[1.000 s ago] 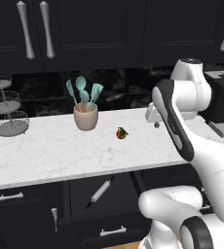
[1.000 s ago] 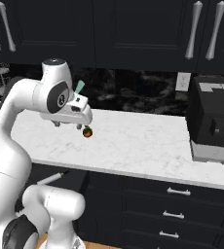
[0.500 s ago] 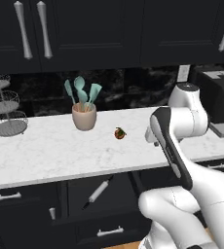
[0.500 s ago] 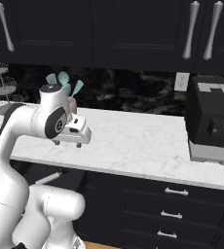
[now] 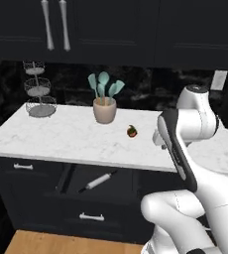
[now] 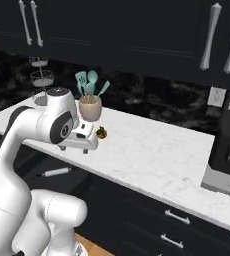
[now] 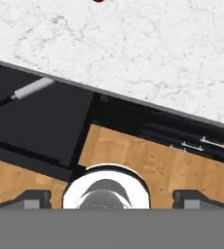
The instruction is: Pick the rolling pin from the drawer and place it on the counter.
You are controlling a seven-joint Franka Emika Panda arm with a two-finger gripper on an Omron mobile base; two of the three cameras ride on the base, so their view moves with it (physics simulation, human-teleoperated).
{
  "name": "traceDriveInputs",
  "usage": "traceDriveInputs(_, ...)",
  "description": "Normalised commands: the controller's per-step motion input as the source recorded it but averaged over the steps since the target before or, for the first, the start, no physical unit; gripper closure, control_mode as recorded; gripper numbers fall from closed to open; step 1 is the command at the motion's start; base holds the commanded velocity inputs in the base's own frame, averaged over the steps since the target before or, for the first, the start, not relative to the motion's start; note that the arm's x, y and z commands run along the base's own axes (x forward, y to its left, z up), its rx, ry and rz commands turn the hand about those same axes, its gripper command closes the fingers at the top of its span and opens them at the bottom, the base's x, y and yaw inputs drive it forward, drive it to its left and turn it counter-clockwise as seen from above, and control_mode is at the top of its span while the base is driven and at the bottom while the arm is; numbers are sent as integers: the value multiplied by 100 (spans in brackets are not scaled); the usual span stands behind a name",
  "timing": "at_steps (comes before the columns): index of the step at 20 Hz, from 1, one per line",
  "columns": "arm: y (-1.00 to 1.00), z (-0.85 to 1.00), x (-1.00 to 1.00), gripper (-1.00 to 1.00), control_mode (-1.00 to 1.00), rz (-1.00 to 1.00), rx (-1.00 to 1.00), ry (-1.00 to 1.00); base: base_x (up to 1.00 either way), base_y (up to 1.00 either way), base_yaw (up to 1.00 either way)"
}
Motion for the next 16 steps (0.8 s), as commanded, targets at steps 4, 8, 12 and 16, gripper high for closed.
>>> traceDriveInputs(4, 0, 0, 0, -100, 100, 0, 0, 0, -42, -58, 84)
traceDriveInputs(8, 0, 0, 0, -100, 100, 0, 0, 0, -37, -49, 87)
traceDriveInputs(12, 0, 0, 0, -100, 100, 0, 0, 0, -33, -53, 84)
traceDriveInputs(16, 0, 0, 0, -100, 100, 0, 0, 0, 0, -78, 51)
